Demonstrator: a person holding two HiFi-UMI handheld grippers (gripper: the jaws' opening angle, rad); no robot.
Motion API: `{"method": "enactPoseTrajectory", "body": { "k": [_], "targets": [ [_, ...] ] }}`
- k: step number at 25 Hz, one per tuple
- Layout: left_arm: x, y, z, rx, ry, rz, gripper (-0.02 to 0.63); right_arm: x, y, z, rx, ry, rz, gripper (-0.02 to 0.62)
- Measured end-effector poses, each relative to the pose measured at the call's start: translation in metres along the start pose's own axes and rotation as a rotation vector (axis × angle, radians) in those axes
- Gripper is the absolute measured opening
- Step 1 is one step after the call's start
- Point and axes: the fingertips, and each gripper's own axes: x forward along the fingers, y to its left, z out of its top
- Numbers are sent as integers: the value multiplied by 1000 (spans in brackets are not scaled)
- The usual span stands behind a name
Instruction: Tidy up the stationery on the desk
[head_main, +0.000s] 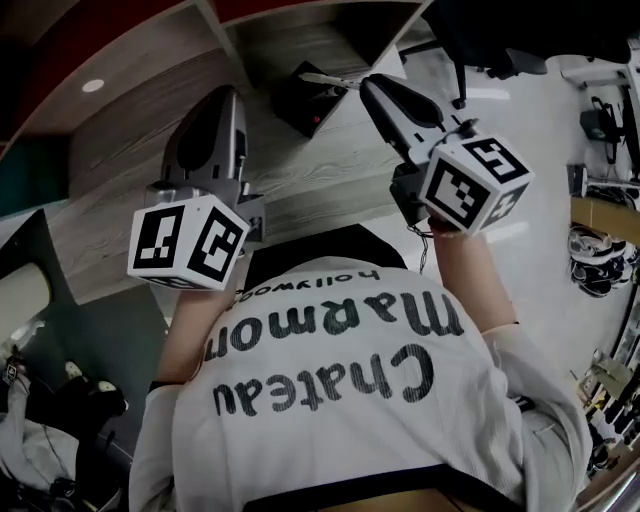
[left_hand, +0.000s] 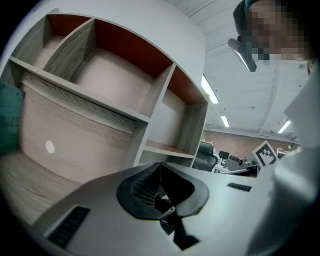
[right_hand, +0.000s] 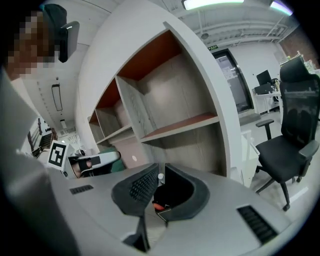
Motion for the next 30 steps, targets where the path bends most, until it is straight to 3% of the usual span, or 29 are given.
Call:
{"method": "enactPoseTrajectory", "body": {
  "k": [17, 24, 30],
  "targets": [
    [-18, 12, -60, -74, 42, 231, 17, 36, -27, -52, -101, 237, 174, 52],
    [-39, 29, -56, -94, 21, 331, 17, 55, -21, -61, -183, 296, 208, 52],
    [-42, 36, -60, -112, 20, 360, 17, 68, -21, -70, -222, 347, 228, 52]
  ]
}}
